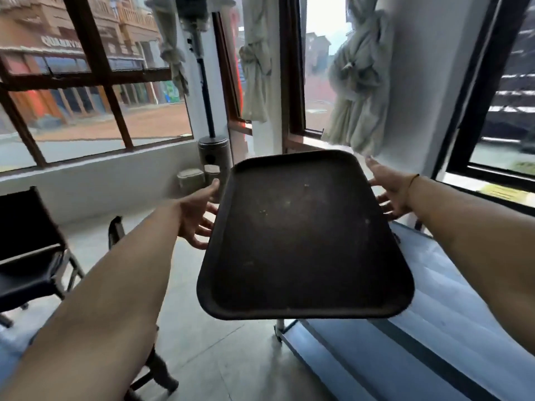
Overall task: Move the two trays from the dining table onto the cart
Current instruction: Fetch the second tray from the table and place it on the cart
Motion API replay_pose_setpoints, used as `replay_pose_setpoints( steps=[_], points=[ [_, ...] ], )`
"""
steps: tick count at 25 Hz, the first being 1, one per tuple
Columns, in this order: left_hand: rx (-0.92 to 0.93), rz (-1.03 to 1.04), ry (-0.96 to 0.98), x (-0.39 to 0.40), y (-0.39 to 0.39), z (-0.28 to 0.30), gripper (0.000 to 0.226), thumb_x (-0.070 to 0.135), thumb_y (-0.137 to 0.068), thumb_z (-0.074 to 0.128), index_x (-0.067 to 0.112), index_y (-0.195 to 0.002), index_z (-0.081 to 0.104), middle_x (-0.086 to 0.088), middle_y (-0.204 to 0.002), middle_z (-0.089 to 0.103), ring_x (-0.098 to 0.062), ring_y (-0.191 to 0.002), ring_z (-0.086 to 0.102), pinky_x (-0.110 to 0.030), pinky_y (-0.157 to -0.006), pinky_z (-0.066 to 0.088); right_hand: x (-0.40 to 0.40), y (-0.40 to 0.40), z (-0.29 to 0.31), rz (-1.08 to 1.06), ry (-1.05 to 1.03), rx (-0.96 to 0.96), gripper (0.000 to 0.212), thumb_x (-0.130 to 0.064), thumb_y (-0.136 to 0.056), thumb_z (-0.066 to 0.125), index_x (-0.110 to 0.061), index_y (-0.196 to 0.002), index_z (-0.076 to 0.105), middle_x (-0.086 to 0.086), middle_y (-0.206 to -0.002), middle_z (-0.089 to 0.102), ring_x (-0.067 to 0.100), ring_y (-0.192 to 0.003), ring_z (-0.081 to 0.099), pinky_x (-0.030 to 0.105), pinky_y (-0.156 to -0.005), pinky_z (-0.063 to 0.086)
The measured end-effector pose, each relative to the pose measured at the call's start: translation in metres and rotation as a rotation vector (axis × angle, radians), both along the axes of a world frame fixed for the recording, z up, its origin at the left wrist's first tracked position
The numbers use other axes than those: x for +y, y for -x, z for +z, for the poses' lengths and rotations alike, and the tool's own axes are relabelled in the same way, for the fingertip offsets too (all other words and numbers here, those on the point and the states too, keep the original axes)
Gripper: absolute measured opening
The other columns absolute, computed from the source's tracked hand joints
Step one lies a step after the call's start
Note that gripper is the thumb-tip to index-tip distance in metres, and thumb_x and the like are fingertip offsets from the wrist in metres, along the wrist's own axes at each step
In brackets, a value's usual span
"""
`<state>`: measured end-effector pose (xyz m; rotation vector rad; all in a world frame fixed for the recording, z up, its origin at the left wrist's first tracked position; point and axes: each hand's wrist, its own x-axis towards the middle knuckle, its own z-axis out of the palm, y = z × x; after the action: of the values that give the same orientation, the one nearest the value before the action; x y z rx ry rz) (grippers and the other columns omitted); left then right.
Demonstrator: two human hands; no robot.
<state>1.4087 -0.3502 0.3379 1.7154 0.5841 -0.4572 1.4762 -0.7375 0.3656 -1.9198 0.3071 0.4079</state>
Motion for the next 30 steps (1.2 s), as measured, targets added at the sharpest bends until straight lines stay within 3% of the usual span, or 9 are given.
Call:
replay_pose_setpoints(
  steps=[8,11,13,17,19,24,27,30],
  points=[
    [0.003,-0.341,-0.079,-0.21,-0.096,-0.009,0.094,0.092,-0.073,0.035,0.013,-0.121,0.057,-0.016,-0.12,0.06,-0.031,-0.105,0.056,-0.045,-0.086,0.045,-0.199,0.036,-0.01,-0.335,-0.016,0.021,0.081,-0.089,-0.077,0.025,-0.024,-0.11,0.06,0.009,-0.089,0.054,0.023,-0.072,0.055,0.033,-0.07,0.049],
    [-0.007,-0.434,-0.107,-0.274,-0.119,-0.016,0.094,0.09,-0.076,0.033,0.011,-0.121,0.058,-0.014,-0.103,0.06,-0.027,-0.083,0.059,-0.039,-0.076,0.047,-0.252,0.057,-0.016,-0.436,-0.016,0.028,0.08,-0.089,-0.077,0.025,-0.024,-0.106,0.062,0.011,-0.091,0.056,0.024,-0.076,0.057,0.034,-0.069,0.049],
    [-0.005,-0.519,-0.126,-0.315,-0.135,-0.023,0.093,0.088,-0.078,0.031,0.012,-0.122,0.06,-0.012,-0.094,0.059,-0.028,-0.086,0.061,-0.042,-0.083,0.046,-0.283,0.074,-0.024,-0.525,-0.016,0.031,0.08,-0.09,-0.076,0.027,-0.023,-0.101,0.062,0.011,-0.088,0.056,0.024,-0.072,0.057,0.033,-0.066,0.048],
    [0.011,-0.67,-0.124,-0.379,-0.162,-0.04,0.098,0.09,-0.077,0.029,0.012,-0.13,0.057,-0.014,-0.111,0.057,-0.028,-0.092,0.055,-0.044,-0.088,0.044,-0.325,0.103,-0.041,-0.673,-0.028,0.072,0.078,-0.091,-0.075,0.027,-0.021,-0.09,0.058,0.008,-0.079,0.052,0.021,-0.06,0.052,0.029,-0.057,0.045],
    [0.018,-0.717,-0.1,-0.404,-0.174,-0.047,0.098,0.09,-0.076,0.032,0.012,-0.131,0.054,-0.016,-0.118,0.059,-0.03,-0.092,0.056,-0.047,-0.094,0.043,-0.339,0.112,-0.049,-0.729,-0.045,0.091,0.08,-0.091,-0.074,0.027,-0.021,-0.094,0.059,0.011,-0.089,0.057,0.023,-0.072,0.057,0.032,-0.063,0.048],
    [0.062,-0.847,-0.1,-0.44,-0.195,-0.068,0.092,0.088,-0.078,0.031,0.013,-0.126,0.053,-0.019,-0.125,0.058,-0.032,-0.102,0.057,-0.044,-0.076,0.048,-0.355,0.112,-0.073,-0.836,-0.042,0.151,0.093,-0.092,-0.073,0.025,-0.016,-0.116,0.058,0.012,-0.101,0.057,0.022,-0.079,0.058,0.031,-0.07,0.05],
    [0.091,-0.897,-0.122,-0.448,-0.209,-0.09,0.09,0.088,-0.078,0.031,0.011,-0.117,0.056,-0.014,-0.104,0.06,-0.027,-0.085,0.058,-0.04,-0.067,0.049,-0.353,0.104,-0.098,-0.906,-0.037,0.171,0.088,-0.092,-0.074,0.024,-0.018,-0.106,0.06,0.008,-0.095,0.059,0.021,-0.08,0.06,0.031,-0.074,0.052],
    [0.106,-0.92,-0.166,-0.449,-0.217,-0.117,0.091,0.09,-0.076,0.029,0.011,-0.111,0.059,-0.012,-0.093,0.061,-0.024,-0.073,0.058,-0.032,-0.059,0.053,-0.348,0.095,-0.13,-0.958,-0.038,0.187,0.086,-0.093,-0.072,0.023,-0.021,-0.096,0.062,0.007,-0.093,0.063,0.022,-0.079,0.062,0.029,-0.061,0.048]
  ],
)
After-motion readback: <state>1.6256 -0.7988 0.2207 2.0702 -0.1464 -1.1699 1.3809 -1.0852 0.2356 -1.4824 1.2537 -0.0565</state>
